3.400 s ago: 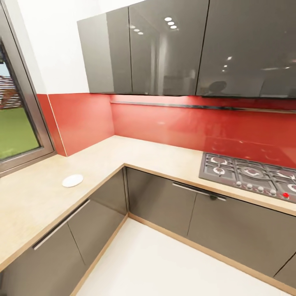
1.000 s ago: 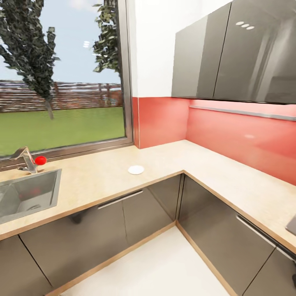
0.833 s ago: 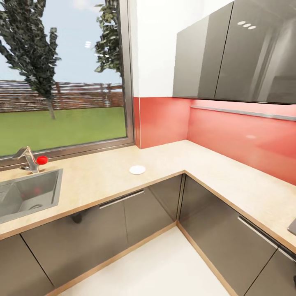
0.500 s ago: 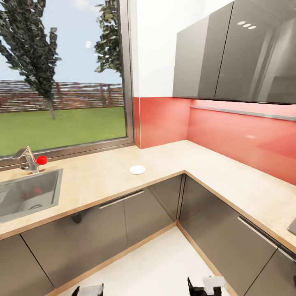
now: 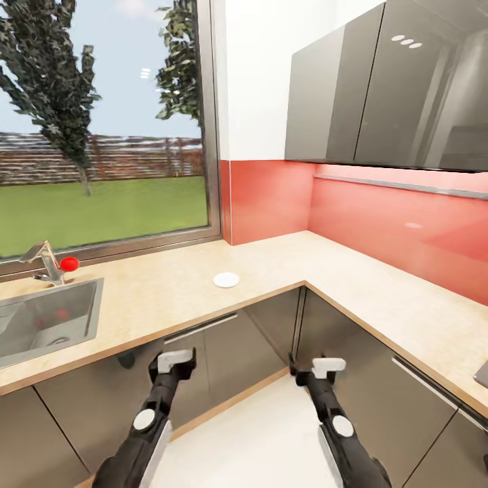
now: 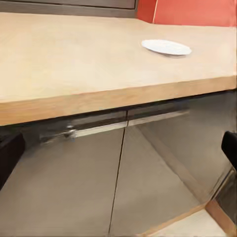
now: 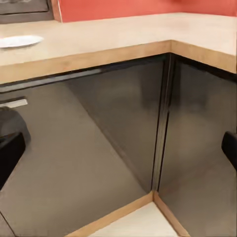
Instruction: Set up a coffee station on the kitchen countertop: keep the coffee maker on the countertop, move the bottle of coffee from the kitchen shelf to the counter next to the coffee maker, place a paper coffee filter on top of the coffee maker, put the saucer next to the coffee maker with the coffee cup on the saucer, and place the electric kettle next to the coffee maker.
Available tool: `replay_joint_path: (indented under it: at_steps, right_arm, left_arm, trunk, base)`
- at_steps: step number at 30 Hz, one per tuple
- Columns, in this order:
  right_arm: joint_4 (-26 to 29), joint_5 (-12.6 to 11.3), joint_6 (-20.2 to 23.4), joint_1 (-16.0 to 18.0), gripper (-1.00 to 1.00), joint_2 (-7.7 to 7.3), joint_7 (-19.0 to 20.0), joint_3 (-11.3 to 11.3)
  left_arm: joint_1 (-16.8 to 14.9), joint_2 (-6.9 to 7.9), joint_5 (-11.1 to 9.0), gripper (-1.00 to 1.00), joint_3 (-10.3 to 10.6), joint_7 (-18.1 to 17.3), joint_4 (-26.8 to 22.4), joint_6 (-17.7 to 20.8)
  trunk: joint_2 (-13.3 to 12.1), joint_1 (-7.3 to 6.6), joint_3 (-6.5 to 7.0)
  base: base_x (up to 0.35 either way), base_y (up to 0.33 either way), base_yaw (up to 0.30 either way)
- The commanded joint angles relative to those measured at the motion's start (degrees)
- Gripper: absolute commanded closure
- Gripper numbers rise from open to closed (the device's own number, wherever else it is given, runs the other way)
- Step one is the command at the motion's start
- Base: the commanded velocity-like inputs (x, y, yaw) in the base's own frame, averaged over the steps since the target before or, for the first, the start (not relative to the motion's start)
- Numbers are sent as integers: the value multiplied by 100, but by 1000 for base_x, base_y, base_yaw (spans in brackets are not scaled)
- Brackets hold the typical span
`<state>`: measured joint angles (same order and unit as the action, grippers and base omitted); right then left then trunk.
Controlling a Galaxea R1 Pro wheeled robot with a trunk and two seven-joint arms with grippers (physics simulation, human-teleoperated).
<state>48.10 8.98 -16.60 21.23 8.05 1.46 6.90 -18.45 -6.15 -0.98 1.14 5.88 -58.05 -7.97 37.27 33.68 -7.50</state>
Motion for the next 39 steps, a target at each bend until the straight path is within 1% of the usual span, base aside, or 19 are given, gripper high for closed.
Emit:
replay_joint_path:
  at_steps: [1,2,3,4,5,6,10,11,15,17,19,21,23,24,26,27,30,34,39]
  right_arm:
    - [10,55,306,315,-100,10,20,31]
    - [15,53,496,513,-100,11,23,31]
    - [23,52,785,856,-100,29,27,31]
    - [27,49,931,1038,-100,39,28,31]
    - [29,46,1162,1281,-100,48,37,31]
    - [28,44,1584,1568,-100,86,95,31]
    - [31,43,2542,2035,-100,195,559,-115]
    - [32,42,2647,2087,-100,195,632,-151]
    - [29,38,3529,2453,-100,195,977,-517]
    - [34,35,4000,2574,-100,195,1034,-624]
    - [66,27,4409,2641,-100,195,1088,-668]
    - [159,21,4677,2672,-100,195,1289,-683]
    - [236,24,4907,2691,-100,195,2165,-672]
    - [242,24,4955,2692,-100,195,2262,-669]
    - [236,24,5037,2693,-100,195,2370,-666]
    - [226,25,5072,2693,-100,195,2421,-663]
    - [213,31,5090,2694,-100,195,2447,-665]
    - [205,29,5095,2694,-100,195,2454,-670]
    - [186,33,5097,2683,-100,195,2457,-672]
  left_arm:
    - [-145,-29,-15,-100,82,-11,-261,436]
    - [-264,-44,-18,-100,119,-39,-437,724]
    - [-480,-63,-30,-100,158,-107,-725,1256]
    - [-603,-68,-76,-100,169,-186,-851,1579]
    - [-799,-70,-197,-100,179,-345,-998,2074]
    - [-1114,-50,-455,-100,176,-588,-1097,2752]
    - [-1835,-2,-915,-100,147,-783,-1118,3893]
    - [-1935,2,-949,-100,144,-792,-1110,4028]
    - [-2653,24,-1071,-100,39,-836,-1034,5200]
    - [-2929,31,-1086,-100,-92,-845,-913,5773]
    - [-3093,35,-1114,-100,-282,-854,-772,6195]
    - [-3141,61,-1159,-100,-476,-863,-722,6410]
    - [-3116,271,-1186,-100,-634,-869,-749,6550]
    - [-3109,326,-1191,-100,-643,-869,-747,6558]
    - [-3030,410,-1198,-100,-656,-869,-744,6566]
    - [-2857,448,-1200,-100,-663,-869,-748,6566]
    - [-2682,468,-1202,-100,-661,-888,-751,6564]
    - [-2626,473,-1202,-100,-661,-1035,-754,6547]
    - [-2607,472,-1191,-100,-649,-1382,-753,6526]
  trunk:
    - [9,1,-12]
    - [9,1,-12]
    - [9,1,-12]
    - [9,1,-12]
    - [9,1,-12]
    - [9,1,-12]
    - [9,1,-12]
    - [9,1,-12]
    - [9,1,-12]
    - [9,1,-12]
    - [9,1,-12]
    - [9,1,-12]
    - [9,1,-12]
    - [9,1,-12]
    - [9,1,-12]
    - [9,1,-12]
    - [9,1,-12]
    - [9,1,-12]
    - [9,1,-12]
  base:
    - [0,0,0]
    - [0,0,0]
    - [0,0,0]
    - [0,0,0]
    - [0,0,0]
    - [0,0,0]
    - [0,0,0]
    - [0,0,0]
    - [0,0,0]
    - [0,0,0]
    - [0,0,0]
    - [0,0,0]
    - [0,0,0]
    - [0,0,0]
    - [67,0,0]
    - [241,0,0]
    - [292,0,0]
    - [328,-66,0]
    - [336,-127,0]
